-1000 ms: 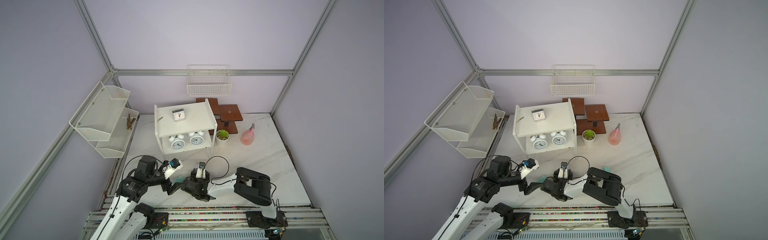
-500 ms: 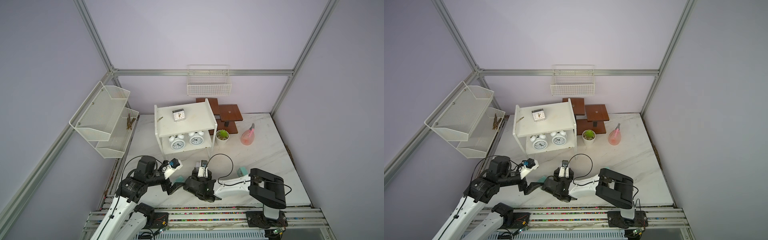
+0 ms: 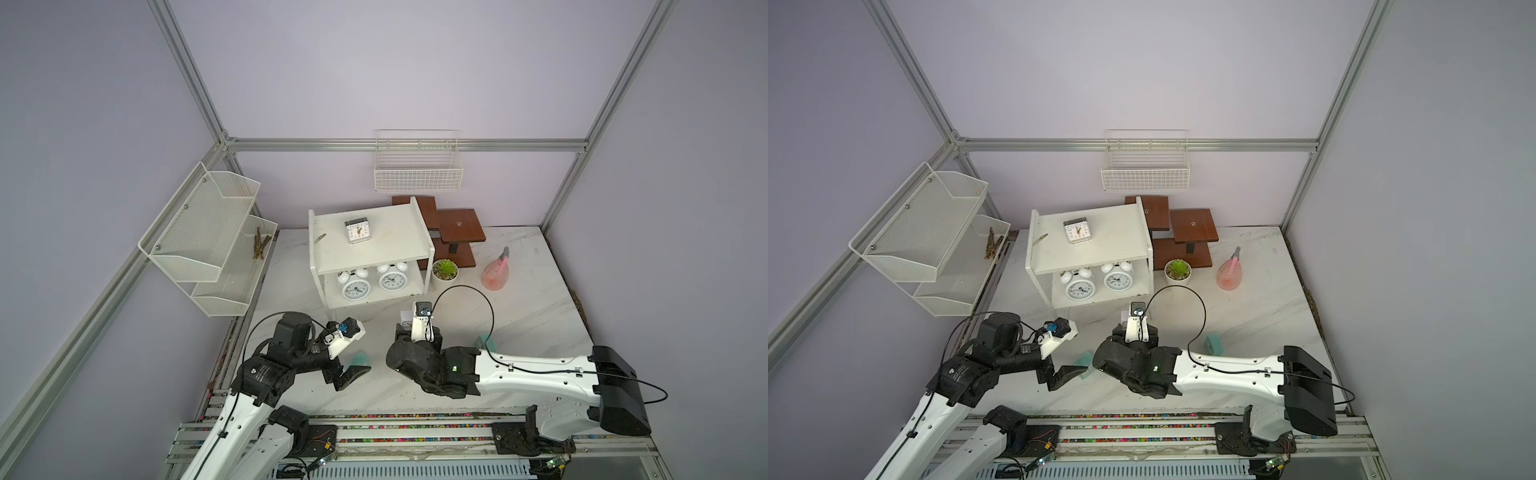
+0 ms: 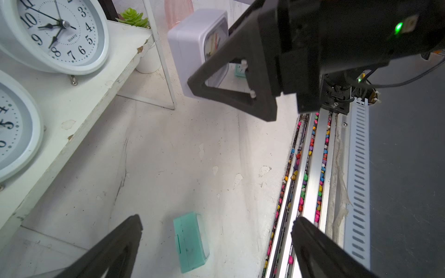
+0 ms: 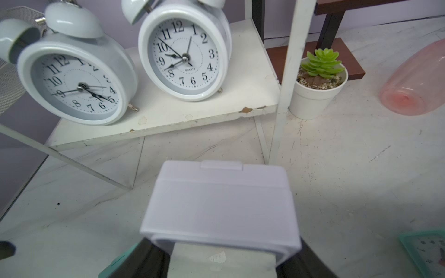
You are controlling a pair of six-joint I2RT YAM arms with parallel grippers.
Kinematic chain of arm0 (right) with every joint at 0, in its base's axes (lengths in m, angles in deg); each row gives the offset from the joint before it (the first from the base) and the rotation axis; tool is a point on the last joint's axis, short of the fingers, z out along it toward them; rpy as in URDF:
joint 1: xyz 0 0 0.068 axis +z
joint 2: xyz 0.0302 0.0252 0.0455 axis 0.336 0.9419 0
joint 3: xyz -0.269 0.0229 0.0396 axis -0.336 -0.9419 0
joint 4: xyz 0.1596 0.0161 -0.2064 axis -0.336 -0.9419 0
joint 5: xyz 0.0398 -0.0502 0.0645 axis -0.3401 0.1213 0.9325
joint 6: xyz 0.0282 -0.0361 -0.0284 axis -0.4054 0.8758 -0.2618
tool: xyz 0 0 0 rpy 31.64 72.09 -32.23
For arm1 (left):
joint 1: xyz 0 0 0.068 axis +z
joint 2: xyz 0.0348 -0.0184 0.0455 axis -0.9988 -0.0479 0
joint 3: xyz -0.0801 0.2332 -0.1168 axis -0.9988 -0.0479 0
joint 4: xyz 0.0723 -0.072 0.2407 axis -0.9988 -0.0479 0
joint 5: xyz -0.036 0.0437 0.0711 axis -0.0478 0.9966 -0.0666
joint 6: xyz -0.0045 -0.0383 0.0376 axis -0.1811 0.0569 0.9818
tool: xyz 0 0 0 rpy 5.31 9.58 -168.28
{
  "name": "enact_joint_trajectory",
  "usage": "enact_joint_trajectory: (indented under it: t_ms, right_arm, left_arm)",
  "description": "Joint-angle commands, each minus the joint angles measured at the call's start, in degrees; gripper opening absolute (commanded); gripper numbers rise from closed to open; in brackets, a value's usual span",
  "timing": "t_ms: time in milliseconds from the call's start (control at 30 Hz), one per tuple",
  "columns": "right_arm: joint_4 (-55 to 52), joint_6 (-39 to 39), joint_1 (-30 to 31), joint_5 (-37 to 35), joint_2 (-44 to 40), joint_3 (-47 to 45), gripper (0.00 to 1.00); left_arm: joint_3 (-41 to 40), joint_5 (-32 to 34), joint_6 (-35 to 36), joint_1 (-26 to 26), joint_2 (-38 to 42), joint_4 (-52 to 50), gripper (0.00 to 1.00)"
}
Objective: Place the alarm clocks on the shelf by style
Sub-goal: Pick up the alarm from the center of the board, then place the alarm on the shelf.
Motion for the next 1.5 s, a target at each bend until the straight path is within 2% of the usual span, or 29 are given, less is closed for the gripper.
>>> enact_joint_trajectory:
  t_ms: [0,367,600,767,1033,1233,1467]
  right_arm:
    - [-9.3,4.3,0.3,1.5,-1.9,4.6,0.46]
    - [-16.7,17.2,-0.4,4.0,-3.6,22.6,0.46]
    - [-21.1,22.6,-4.9,8.6,-0.2,35.1,0.46]
    - [-24.2,26.4,-8.4,11.4,3.9,45.7,0.46]
    - [-31.4,29.6,-13.4,15.5,17.0,65.3,0.46]
    - [-32.5,30.6,-17.1,17.9,22.5,72.7,0.46]
    - [-30.7,31.7,-21.7,20.4,25.1,74.0,0.45]
  left_arm:
    - [-0.5,-1.2,1.2,-0.3,0.4,0.2,1.0]
    - [-0.5,-1.3,1.2,-0.3,0.3,0.2,1.0]
    - [-0.5,-1.2,1.2,-0.3,0.4,0.2,1.0]
    - [-0.5,-1.2,1.2,-0.3,0.4,0.2,1.0]
    - [-0.6,-1.0,1.2,-0.3,0.6,0.2,1.0]
    - [-0.6,-1.0,1.2,-0.3,0.8,0.1,1.0]
    - [-0.6,-1.0,1.2,-0.3,1.0,0.1,1.0]
